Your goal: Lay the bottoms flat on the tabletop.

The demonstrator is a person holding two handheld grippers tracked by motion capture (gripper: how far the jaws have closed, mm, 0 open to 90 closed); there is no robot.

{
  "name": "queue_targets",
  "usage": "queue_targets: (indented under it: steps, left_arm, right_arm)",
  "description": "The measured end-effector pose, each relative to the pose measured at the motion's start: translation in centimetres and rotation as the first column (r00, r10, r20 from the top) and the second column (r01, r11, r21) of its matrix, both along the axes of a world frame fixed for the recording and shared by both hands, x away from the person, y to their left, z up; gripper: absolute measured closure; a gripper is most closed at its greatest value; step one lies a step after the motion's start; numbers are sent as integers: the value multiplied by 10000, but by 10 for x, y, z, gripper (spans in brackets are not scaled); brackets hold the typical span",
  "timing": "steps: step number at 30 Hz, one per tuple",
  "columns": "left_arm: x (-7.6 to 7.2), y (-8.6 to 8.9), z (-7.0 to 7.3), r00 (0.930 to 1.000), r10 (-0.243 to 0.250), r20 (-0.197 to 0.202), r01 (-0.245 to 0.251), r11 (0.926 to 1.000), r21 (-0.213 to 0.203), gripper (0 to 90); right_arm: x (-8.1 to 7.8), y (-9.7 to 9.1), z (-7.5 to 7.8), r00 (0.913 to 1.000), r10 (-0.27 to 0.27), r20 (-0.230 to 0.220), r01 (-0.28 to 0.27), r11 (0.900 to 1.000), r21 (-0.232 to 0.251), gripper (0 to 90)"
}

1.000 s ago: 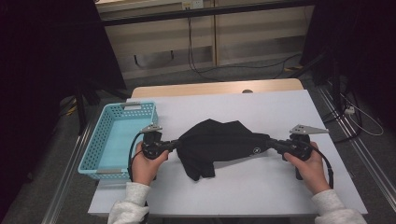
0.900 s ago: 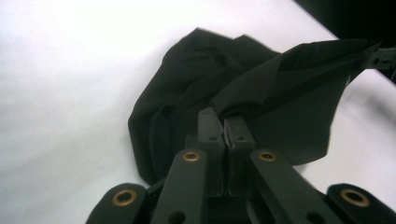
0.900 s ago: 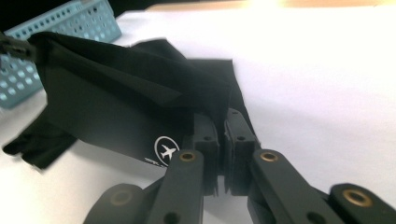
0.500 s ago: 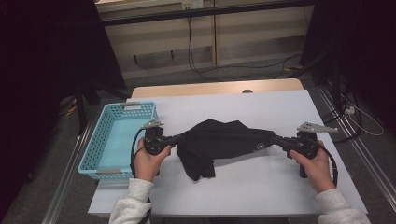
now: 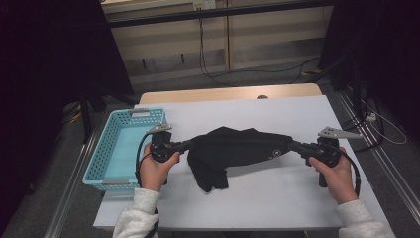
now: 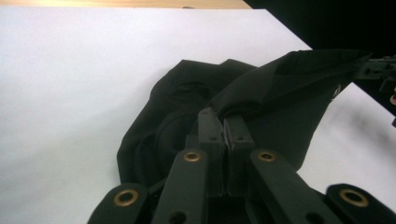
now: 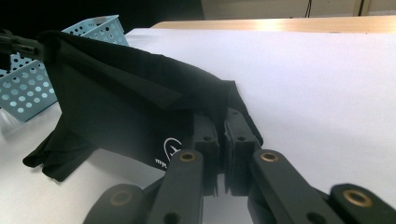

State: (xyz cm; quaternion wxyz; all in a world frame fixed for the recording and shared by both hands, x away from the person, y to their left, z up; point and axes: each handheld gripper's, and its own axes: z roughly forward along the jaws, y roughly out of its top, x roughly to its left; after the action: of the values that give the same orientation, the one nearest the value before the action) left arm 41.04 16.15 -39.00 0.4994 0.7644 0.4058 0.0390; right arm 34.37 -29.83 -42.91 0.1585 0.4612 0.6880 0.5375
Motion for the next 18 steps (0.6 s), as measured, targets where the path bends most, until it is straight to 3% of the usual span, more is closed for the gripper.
queue_targets:
  steps: [6,10,18]
  left_arm:
    - [2,1,9,10000,37,31,-37,10000,42,882]
    - [6,4,19,9999,129,91,-127,9997,-225,882]
    - [25,1,39,9993,353,109,-349,9987,-372,882]
  right_arm:
    - [2,1,10,9998,-1,177,1,10000,-10,851]
    - [4,1,21,9996,36,285,-35,10000,-16,852]
    - [14,2,49,9982,-184,567,187,9998,-52,854]
